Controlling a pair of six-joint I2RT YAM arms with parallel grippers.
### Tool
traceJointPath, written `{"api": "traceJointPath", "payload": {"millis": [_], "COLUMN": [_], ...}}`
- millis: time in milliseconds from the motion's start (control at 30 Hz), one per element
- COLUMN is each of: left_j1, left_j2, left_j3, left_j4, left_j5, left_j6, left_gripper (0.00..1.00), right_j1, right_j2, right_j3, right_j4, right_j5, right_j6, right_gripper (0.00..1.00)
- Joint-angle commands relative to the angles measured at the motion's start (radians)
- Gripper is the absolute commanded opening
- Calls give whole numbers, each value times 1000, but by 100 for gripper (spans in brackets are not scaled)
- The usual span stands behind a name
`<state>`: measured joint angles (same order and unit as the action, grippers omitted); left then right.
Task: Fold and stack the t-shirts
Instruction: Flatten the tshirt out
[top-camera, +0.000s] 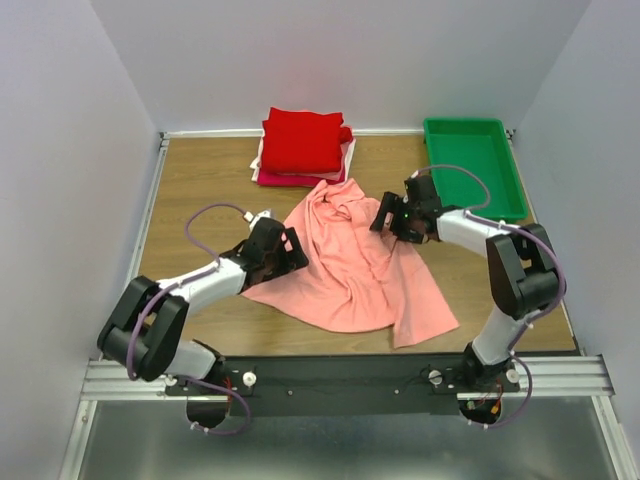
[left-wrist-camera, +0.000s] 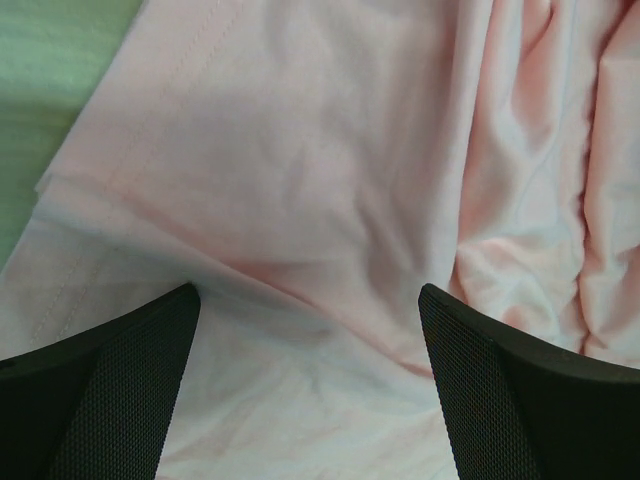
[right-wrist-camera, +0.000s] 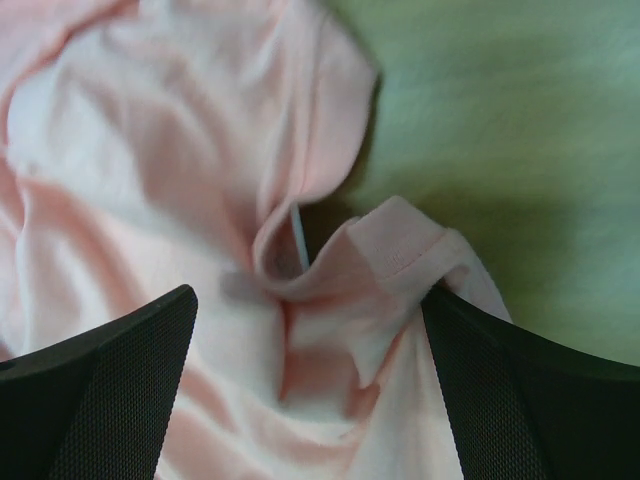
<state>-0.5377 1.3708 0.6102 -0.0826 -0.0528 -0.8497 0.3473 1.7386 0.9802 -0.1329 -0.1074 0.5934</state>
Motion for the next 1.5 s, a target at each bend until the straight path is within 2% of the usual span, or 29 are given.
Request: {"api": "traceJointPath", "payload": {"millis": [0, 100, 200, 400, 467, 600, 700, 833, 933, 1067, 1133, 1200, 1233, 1300, 1367, 1467], "left_j1": [62, 81, 82, 84, 94, 151, 209, 252, 254, 254, 254, 254, 254, 254, 254, 254], "left_j2": [91, 157, 142, -51, -183, -292, -384, -404, -391, -308, -230, -159, -147, -141, -157, -180], "left_j3": [72, 121, 128, 88, 66, 14, -64, -119, -138, -147, -139, -122, -109, -107, -112, -116], "left_j4": [-5, -14, -20, -138, -208, -338, -359, -373, -407, -370, -359, -355, -364, -362, -364, -364], "left_j5": [-25, -5, 1, -123, -188, -274, -240, -153, -133, -71, -73, -73, -76, -73, -84, -90], "left_j6": [78, 90, 86, 58, 25, -81, -129, -170, -189, -147, -137, -117, -118, -120, -121, -120], "left_gripper": [98, 98, 98, 98, 98, 98, 98, 98, 98, 98, 91, 76, 69, 63, 51, 26], "right_j1": [-53, -60, -62, -57, -54, -56, -54, -57, -57, -57, -60, -60, -60, -60, -60, -60], "right_j2": [117, 159, 150, 10, -139, -290, -414, -519, -553, -570, -574, -579, -582, -585, -597, -613], "right_j3": [99, 179, 195, 155, 120, 52, -11, -83, -110, -120, -124, -126, -129, -129, -132, -135], "right_j4": [-114, -160, -172, -188, -189, -192, -195, -200, -201, -206, -208, -211, -211, -214, -215, -218], "right_j5": [143, 170, 140, 71, 61, 103, 207, 271, 296, 302, 302, 307, 310, 311, 314, 321], "right_j6": [-87, -112, -142, -210, -214, -170, -110, -46, -24, -23, -29, -35, -32, -30, -30, -26], "right_gripper": [100, 100, 100, 100, 100, 100, 100, 100, 100, 100, 100, 100, 100, 100, 100, 100]}}
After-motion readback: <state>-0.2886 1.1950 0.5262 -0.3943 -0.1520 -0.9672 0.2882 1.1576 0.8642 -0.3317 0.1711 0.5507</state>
